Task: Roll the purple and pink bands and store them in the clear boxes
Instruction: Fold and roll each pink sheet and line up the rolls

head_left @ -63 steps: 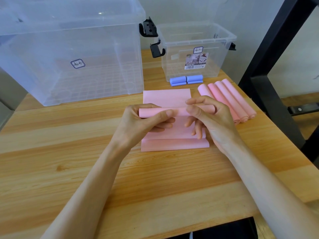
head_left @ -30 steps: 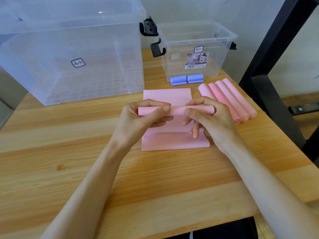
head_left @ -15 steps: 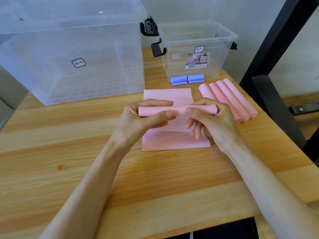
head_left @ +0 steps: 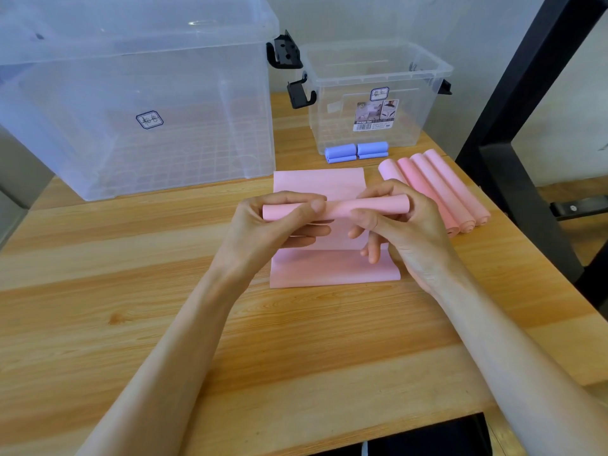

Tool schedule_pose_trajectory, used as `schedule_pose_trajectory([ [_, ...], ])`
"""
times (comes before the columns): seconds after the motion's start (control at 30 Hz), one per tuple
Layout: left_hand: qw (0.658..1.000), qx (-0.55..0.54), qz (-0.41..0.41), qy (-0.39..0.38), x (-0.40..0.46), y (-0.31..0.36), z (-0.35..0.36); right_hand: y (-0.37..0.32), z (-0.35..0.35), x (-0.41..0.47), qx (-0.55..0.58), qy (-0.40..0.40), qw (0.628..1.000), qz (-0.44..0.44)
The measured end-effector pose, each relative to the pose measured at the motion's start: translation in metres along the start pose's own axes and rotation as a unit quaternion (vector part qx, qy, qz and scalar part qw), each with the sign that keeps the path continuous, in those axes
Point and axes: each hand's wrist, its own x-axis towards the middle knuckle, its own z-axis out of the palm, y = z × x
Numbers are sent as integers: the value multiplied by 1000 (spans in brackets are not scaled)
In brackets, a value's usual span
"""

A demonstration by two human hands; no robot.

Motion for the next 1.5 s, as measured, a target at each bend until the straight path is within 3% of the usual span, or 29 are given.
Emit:
schedule_pose_trajectory([
  [0.13,1000,-19,13,-20,0,-2,-2,-1,0,0,9,4,1000,9],
  [0.33,999,-23,29,13,3,-5,-3,0,0,0,-9,5,1000,7],
  [0.9,997,-9,-43,-69,2,1,-5,1,1,0,23,20,999,-24],
  [1.4,999,27,27,-18,1,-3,-3,0,2,0,7,24,1000,9],
  [1.5,1000,20,19,-1,2,-3,-3,0,1,0,0,-4,1000,19],
])
